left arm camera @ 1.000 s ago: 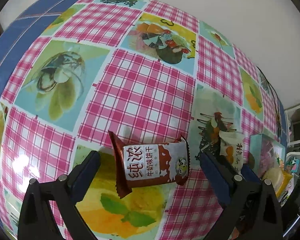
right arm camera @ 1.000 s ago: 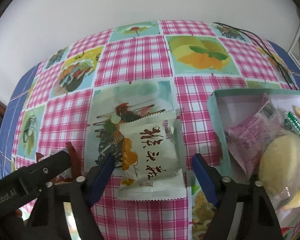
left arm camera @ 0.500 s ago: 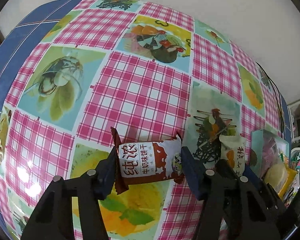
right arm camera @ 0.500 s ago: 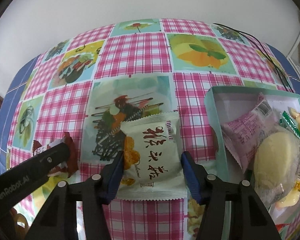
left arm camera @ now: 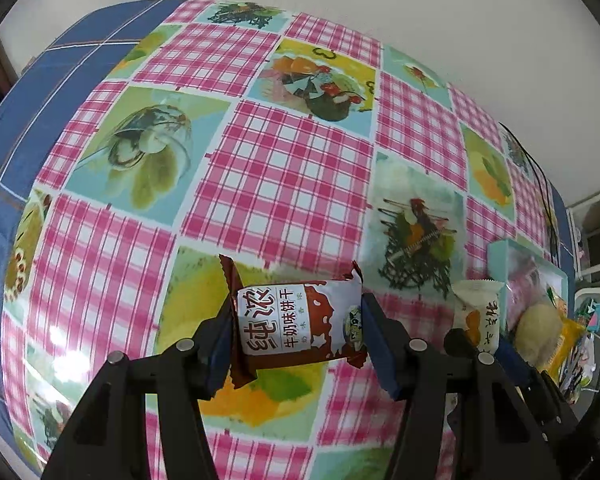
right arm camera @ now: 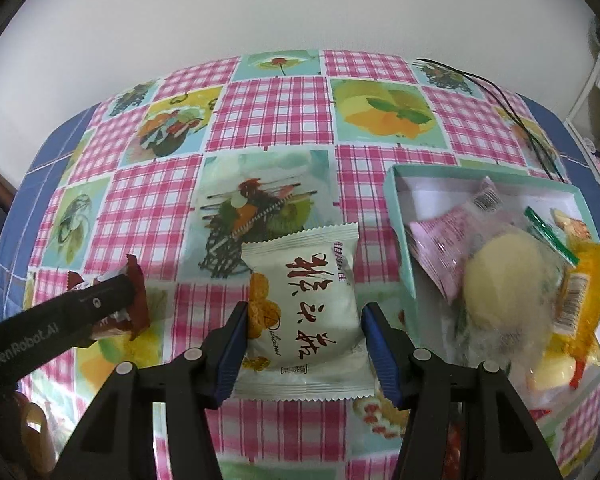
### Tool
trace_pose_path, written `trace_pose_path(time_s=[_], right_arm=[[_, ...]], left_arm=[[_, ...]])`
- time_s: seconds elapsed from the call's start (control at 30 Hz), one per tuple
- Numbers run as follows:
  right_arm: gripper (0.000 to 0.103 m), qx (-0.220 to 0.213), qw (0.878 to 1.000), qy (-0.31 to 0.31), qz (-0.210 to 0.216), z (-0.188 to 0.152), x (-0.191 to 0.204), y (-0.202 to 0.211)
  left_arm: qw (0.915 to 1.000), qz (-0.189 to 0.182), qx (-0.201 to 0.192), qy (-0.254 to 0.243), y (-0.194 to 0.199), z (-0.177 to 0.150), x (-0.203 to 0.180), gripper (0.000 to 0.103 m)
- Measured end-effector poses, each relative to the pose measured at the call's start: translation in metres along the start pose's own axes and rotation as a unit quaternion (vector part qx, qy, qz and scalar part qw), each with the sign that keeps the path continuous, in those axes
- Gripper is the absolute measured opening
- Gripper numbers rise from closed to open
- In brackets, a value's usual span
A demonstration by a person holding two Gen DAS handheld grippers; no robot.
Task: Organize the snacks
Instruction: 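Lift both packs and carry them over the tray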
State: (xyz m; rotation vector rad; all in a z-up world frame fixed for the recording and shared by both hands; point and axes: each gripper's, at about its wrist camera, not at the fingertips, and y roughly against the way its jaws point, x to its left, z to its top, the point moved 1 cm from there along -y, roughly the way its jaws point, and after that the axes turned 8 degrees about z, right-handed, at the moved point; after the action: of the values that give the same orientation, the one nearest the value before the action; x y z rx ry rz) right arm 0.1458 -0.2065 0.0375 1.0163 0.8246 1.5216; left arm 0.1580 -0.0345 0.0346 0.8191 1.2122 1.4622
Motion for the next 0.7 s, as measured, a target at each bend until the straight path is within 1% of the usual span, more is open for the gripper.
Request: trace_pose_path(time_s=[0.17,0.3,0.53,0.7], right_arm=[[0.059,-0.014,1.000,0.007,-0.003,-0.011,0.000,0.023],[0.059,-0.027,1.000,0.007,0.001,-0.020,-0.002,0.043],[0.059,-0.054,0.998,-0.012,0.019,-0.034,-0.014,0.079],[0.059,-0.065,0.997,-0.022,0.033,-0.044,-0.021,0.094]], left_arm=[[0.9999,-0.007,-0.009,-0.013,0.018,-0.014,-0.006,0.060],[0.9993,-0.002,-0.024,-0.027,0.032,-0.021,-0.018,0.060],[0.9985,-0.009,-0.041,-0.034,0.050,-0.036,-0.027,0.060],[0.9979,-0.012,-0.052,-0.035,0.061,-0.045,-0.033,0.060]])
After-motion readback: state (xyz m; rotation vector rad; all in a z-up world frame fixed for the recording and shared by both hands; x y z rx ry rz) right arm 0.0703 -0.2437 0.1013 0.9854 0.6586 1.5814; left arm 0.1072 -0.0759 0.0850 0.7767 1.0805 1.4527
